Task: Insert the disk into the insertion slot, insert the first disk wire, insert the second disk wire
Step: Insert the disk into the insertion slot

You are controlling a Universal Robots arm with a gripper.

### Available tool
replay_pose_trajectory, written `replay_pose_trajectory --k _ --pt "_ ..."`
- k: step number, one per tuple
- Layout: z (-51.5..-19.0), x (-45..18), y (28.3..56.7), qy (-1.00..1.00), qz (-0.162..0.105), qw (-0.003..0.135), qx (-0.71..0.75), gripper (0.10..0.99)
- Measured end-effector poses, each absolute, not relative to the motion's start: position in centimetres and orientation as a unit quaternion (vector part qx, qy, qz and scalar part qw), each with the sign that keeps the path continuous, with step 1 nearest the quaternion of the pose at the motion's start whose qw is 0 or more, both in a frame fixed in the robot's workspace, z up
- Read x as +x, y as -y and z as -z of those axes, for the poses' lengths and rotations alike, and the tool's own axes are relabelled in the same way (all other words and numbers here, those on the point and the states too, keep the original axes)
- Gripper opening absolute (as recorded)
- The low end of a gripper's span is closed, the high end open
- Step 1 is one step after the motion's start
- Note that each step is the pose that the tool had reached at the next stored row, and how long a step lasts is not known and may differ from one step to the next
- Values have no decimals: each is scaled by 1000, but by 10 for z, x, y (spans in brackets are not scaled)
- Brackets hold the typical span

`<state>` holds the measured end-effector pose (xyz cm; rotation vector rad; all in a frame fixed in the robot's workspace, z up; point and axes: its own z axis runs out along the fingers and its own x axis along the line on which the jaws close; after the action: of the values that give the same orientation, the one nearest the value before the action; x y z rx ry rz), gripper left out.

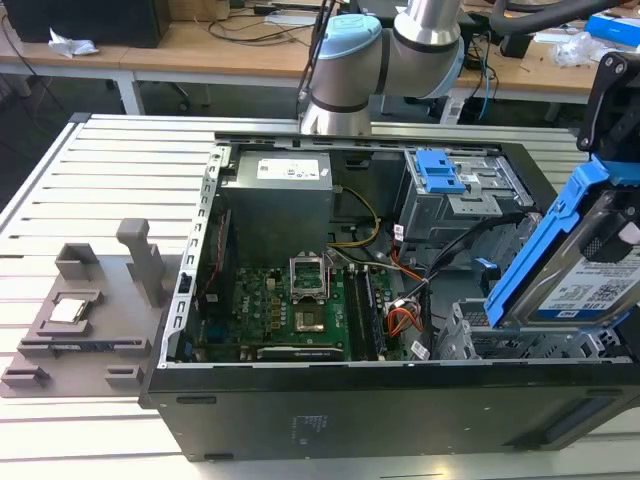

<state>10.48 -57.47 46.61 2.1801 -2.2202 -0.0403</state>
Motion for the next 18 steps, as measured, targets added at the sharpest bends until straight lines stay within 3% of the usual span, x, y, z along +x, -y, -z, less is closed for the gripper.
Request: replay_pose_trajectory --k 18 --pt "-461 108 557 713 13 15 701 361"
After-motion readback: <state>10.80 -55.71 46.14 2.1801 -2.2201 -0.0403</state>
